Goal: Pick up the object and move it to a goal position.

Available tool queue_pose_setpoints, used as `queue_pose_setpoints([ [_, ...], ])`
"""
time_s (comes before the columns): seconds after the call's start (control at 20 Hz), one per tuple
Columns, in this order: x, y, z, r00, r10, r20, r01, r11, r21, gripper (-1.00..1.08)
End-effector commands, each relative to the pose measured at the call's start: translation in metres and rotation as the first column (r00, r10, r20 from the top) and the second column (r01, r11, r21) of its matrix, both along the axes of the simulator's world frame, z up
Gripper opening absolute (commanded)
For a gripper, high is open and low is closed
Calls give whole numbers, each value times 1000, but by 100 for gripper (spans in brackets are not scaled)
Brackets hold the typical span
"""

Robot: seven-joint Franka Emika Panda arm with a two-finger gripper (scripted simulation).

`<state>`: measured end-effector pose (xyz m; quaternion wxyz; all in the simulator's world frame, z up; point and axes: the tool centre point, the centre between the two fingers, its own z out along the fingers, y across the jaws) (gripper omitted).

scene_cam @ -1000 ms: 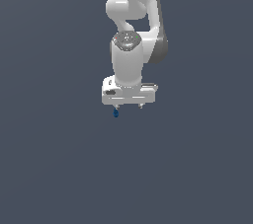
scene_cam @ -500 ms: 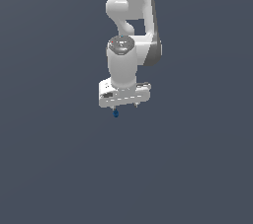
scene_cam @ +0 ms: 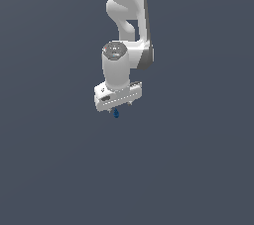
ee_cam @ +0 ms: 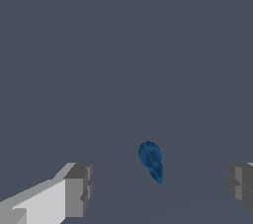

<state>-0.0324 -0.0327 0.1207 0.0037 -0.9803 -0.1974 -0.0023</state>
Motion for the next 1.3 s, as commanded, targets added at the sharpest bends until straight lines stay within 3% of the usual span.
queue_pose_setpoints([
  [0.0, -6, -6, -7, 998, 60, 0, -60, 998, -3, 100],
  [0.6, -23, -22, -26, 972, 235, -3, -235, 972, -8, 100],
  [1.25, -25, -24, -40, 967, 253, -3, -253, 967, -8, 100],
])
